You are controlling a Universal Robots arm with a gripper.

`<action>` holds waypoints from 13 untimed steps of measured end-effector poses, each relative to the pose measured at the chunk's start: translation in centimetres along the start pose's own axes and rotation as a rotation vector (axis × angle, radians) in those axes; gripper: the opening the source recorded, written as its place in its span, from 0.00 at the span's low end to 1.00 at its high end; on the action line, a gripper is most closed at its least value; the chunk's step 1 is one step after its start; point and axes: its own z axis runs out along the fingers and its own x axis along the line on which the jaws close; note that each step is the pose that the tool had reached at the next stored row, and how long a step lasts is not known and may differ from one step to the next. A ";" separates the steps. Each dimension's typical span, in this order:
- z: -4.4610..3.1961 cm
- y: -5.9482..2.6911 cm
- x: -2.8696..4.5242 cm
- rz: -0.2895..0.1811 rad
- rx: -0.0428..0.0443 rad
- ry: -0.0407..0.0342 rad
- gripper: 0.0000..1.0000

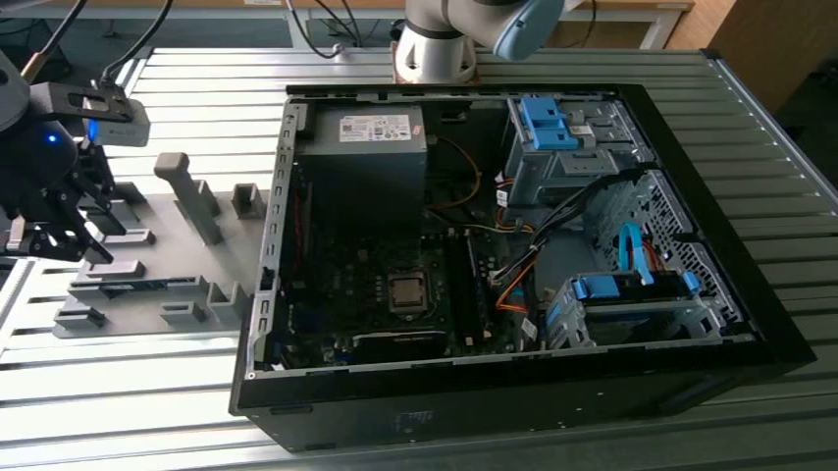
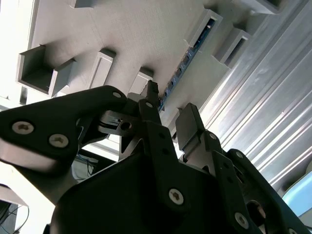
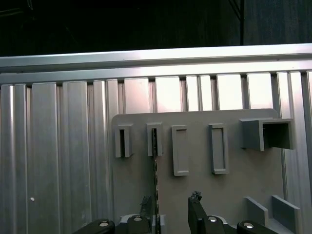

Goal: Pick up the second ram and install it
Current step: 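Pick up the second ram and move it above second insertion slot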

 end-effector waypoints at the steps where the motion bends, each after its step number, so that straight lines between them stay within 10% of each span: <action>1: 0.00 0.00 0.00 0.000 0.0002 0.0000 0.42; 13: 0.93 0.04 0.43 -0.015 -0.0002 0.0003 0.42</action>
